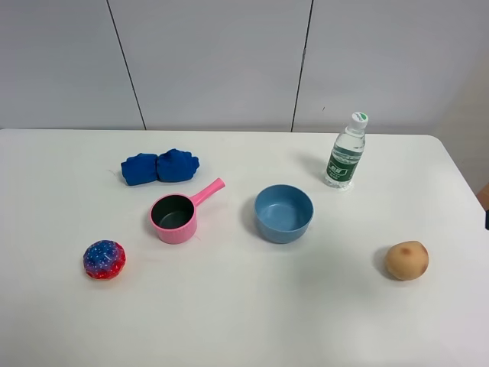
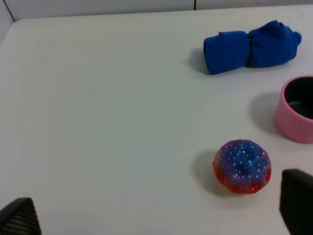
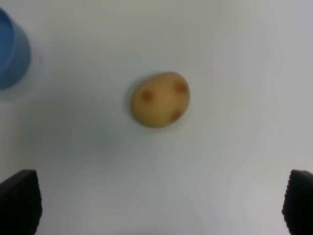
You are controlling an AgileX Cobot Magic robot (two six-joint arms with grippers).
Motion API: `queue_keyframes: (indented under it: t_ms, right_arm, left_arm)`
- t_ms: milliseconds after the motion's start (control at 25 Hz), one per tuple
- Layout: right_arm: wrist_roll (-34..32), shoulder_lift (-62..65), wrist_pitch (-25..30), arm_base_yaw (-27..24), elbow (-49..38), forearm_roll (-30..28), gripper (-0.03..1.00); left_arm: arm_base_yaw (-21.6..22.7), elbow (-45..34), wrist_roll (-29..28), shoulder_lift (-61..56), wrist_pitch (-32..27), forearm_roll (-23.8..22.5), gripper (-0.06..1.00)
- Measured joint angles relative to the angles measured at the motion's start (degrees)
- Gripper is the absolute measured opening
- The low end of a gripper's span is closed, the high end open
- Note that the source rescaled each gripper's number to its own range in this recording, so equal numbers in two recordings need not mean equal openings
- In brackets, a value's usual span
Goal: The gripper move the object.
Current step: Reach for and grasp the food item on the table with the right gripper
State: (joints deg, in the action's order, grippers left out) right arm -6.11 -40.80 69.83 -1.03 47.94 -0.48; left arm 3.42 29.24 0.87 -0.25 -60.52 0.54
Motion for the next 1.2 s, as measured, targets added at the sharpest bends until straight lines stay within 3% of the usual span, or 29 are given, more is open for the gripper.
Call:
queue_keyframes:
  t_ms: [320, 720, 1200]
  right_arm:
    - [-4.5, -9.2, 0.0, 0.0, 0.0, -5.2, 1.0]
    - [-5.9, -18.9, -0.4, 0.0, 0.0, -5.4, 1.0]
    - [-5.9, -32.7, -10.2, 0.0, 0.0, -5.4, 1.0]
  left_arm:
    - [0.0, 0.0, 0.0, 0.0, 0.0, 0.0, 1.0]
    - [0.0, 0.0, 0.0, 0.0, 0.0, 0.0, 1.0]
    - [0.0, 0.0, 0.0, 0.0, 0.0, 0.0, 1.0]
